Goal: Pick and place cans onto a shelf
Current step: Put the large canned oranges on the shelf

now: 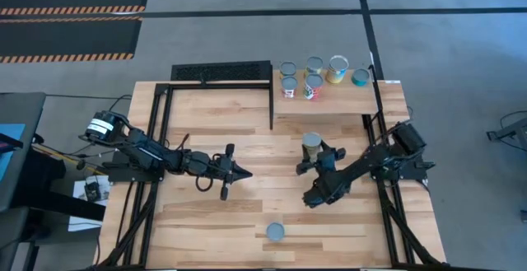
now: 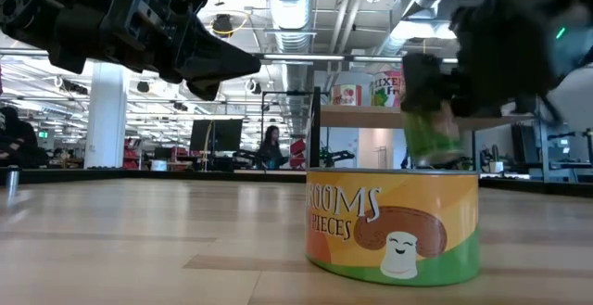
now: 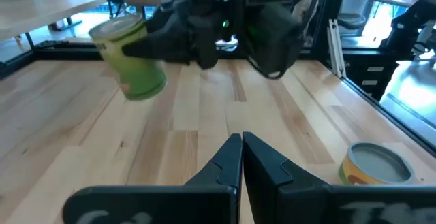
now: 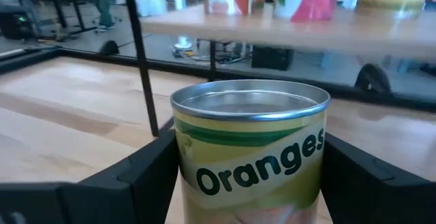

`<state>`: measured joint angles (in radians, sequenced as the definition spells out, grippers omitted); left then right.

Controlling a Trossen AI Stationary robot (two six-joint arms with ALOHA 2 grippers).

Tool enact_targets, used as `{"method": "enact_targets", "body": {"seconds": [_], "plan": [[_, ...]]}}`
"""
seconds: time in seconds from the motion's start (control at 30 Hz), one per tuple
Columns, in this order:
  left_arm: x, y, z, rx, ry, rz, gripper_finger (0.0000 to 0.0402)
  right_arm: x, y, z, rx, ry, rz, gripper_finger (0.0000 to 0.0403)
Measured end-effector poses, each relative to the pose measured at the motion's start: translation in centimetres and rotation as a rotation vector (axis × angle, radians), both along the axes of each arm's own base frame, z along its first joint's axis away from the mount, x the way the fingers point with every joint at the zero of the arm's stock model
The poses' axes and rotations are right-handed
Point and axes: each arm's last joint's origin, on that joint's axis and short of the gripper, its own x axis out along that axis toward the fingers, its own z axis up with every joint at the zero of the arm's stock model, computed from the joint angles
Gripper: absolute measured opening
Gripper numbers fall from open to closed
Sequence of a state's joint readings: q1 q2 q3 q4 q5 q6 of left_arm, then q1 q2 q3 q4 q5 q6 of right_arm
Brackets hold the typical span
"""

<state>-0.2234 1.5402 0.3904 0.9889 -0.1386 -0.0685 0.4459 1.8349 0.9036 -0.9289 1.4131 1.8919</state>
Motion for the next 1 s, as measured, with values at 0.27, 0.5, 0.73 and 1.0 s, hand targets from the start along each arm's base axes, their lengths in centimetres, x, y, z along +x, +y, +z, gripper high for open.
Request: {"method": "enact_targets", "body": {"seconds": [0.27,0.5,0.73,1.0], "plan": [[0.0,0.0,0.0,0.001,0.003,0.000,0.0002,0.8,-0.5,-2.5,0.061,0.026,-0.051,0.0306],[0.0,0.0,0.0,0.001,0.003,0.000,0.0002,0.9,-0.3,-2.2,0.179,0.089,-0.067,0.0306],[0.0,0.0,0.0,0.001,0.003,0.000,0.0002,1.1,-0.1,-1.4,0.250,0.142,-0.042,0.0306],[0.0,0.0,0.0,0.001,0.004,0.000,0.0002,1.2,0.0,-1.8,0.229,0.136,-0.038,0.0342]]}}
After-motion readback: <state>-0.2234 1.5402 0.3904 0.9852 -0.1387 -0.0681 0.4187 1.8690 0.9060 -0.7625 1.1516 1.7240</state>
